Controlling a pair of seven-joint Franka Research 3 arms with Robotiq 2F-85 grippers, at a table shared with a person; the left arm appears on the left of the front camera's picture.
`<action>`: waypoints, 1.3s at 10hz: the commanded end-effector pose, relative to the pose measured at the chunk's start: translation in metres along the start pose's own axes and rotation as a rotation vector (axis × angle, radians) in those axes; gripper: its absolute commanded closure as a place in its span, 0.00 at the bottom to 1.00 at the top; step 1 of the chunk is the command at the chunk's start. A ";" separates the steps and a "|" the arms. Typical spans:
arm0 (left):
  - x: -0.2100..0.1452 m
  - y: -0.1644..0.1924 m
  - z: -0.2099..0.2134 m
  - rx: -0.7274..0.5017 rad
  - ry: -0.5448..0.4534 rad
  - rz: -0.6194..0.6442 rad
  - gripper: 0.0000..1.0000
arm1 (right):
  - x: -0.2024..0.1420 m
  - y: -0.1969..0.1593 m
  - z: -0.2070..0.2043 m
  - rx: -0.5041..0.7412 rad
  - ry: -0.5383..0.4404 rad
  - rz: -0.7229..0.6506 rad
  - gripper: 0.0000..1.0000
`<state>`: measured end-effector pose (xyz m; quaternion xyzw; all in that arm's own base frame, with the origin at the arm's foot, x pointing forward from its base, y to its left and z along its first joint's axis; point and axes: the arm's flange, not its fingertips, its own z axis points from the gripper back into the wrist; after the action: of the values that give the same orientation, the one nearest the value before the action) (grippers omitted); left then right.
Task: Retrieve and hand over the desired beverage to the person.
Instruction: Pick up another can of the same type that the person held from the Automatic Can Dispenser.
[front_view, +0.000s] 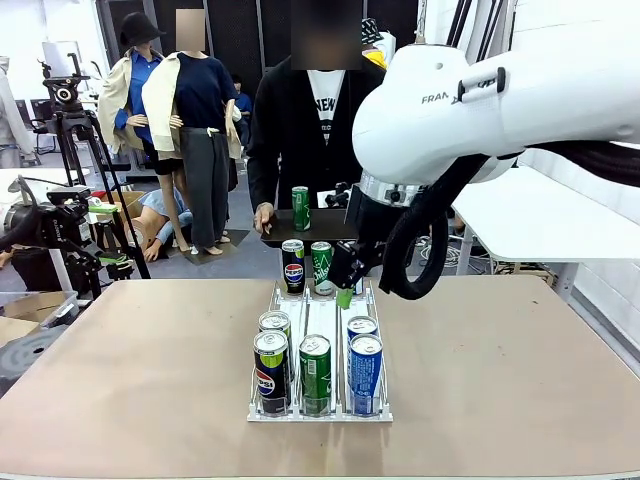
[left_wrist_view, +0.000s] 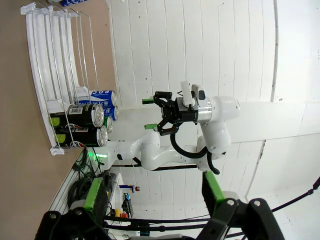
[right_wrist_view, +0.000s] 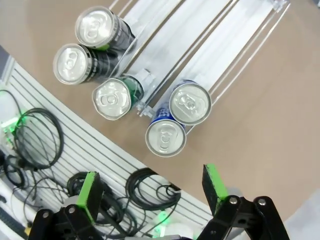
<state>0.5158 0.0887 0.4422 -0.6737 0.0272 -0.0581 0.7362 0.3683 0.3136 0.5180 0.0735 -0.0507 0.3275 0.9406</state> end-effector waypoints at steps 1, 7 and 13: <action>0.000 0.000 0.001 0.011 -0.005 -0.001 0.00 | -0.006 0.006 -0.013 -0.097 -0.019 -0.056 0.00; 0.000 0.000 0.001 0.011 -0.005 -0.001 0.00 | -0.011 0.012 -0.047 -0.108 -0.003 -0.087 0.00; 0.000 0.000 0.001 0.011 -0.005 -0.001 0.00 | -0.013 0.014 -0.077 -0.105 0.009 -0.097 0.00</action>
<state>0.5158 0.0887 0.4422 -0.6737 0.0272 -0.0580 0.7362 0.3543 0.3238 0.4524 0.0275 -0.0477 0.2916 0.9550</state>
